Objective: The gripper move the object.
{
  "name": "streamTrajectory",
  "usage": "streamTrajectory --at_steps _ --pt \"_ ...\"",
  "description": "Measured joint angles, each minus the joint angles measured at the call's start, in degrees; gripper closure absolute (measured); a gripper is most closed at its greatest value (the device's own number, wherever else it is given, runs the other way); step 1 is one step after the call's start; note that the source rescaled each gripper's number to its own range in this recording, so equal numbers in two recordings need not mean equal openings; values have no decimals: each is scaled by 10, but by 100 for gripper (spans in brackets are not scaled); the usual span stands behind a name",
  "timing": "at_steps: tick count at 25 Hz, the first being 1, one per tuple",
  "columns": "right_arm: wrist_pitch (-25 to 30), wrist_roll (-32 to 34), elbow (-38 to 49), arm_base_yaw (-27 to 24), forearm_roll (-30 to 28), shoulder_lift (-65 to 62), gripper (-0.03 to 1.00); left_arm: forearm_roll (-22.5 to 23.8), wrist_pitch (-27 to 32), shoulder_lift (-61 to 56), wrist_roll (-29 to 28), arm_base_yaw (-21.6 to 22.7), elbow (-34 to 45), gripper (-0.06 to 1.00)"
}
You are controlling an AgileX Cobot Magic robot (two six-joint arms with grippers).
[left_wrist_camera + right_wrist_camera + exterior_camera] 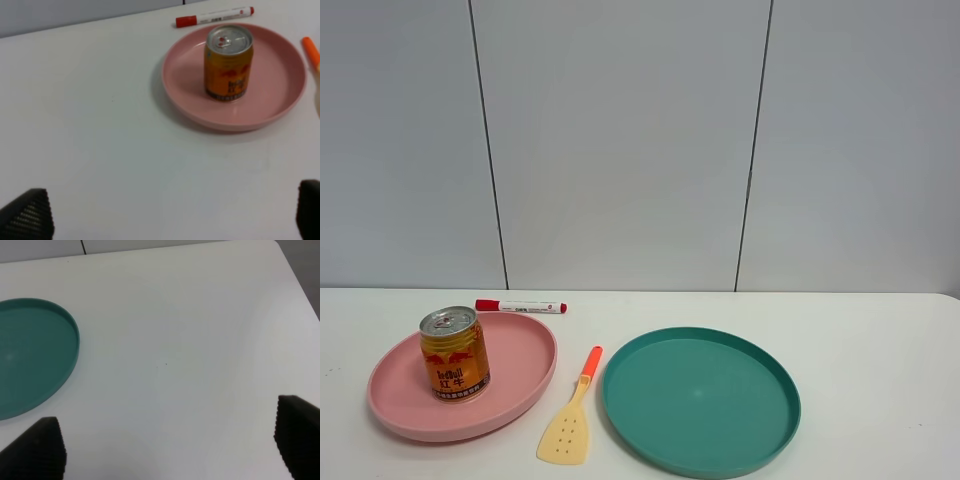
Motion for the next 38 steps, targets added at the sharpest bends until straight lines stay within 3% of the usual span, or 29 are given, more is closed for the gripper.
streamTrajectory --at_steps 14,38 --pt "0 0 0 0 0 0 -3 -3 0 0 2 134 0 -5" --pt "0 0 0 0 0 0 -3 -5 0 0 -31 138 0 -5"
